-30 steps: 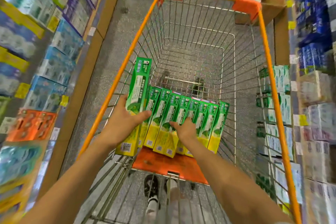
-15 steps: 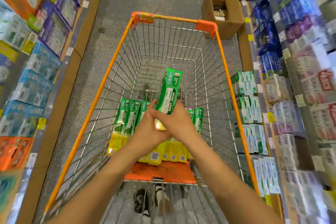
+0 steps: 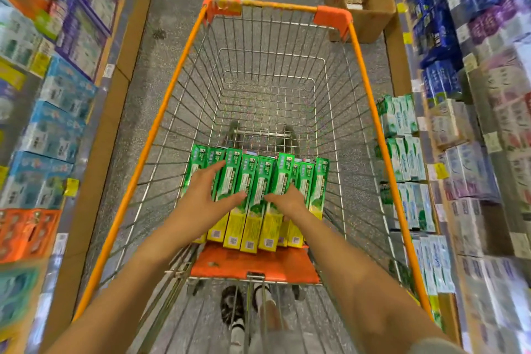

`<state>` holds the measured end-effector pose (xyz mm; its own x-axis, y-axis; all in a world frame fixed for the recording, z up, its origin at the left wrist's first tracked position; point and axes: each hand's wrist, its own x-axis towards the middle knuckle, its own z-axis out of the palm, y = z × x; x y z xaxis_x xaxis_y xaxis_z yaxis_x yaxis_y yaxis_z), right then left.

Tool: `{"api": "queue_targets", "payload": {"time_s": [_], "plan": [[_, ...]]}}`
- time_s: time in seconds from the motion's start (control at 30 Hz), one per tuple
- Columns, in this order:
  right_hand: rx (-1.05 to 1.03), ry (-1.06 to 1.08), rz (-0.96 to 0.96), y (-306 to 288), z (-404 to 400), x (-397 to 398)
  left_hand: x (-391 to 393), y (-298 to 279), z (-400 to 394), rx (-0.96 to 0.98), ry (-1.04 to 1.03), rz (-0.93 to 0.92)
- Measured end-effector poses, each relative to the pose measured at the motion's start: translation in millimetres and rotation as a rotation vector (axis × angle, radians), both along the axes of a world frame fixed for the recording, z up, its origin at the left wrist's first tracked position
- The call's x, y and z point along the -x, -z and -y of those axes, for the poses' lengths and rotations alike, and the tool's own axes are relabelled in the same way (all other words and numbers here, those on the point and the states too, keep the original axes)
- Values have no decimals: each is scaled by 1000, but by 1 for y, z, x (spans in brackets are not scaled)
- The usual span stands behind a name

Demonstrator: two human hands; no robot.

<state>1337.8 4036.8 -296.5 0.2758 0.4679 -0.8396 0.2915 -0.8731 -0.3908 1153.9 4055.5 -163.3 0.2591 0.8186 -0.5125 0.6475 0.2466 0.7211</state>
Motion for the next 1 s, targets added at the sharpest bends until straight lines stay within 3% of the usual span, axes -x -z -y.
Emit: {"api": "queue_targets", "payload": {"time_s": [0.2,0.4,0.53,0.7,0.87,1.0], "plan": [[13,-166,131,18,-2,5,29,4,4,56,-66,-18],[-45,-343,261,-19,3,-1,34,-29,15,14,-30,-7],[-308,-347,333,-104,11,-12,36,-76,20,-109,70,-20],[-600,-345,643,-252,80,-48,-20,-143,40,-367,309,38],[-591,-188,969,-364,225,-93,-106,-204,104,-630,605,119],[-509,70,1167,-404,350,-119,-173,-230,172,-790,875,200]]}}
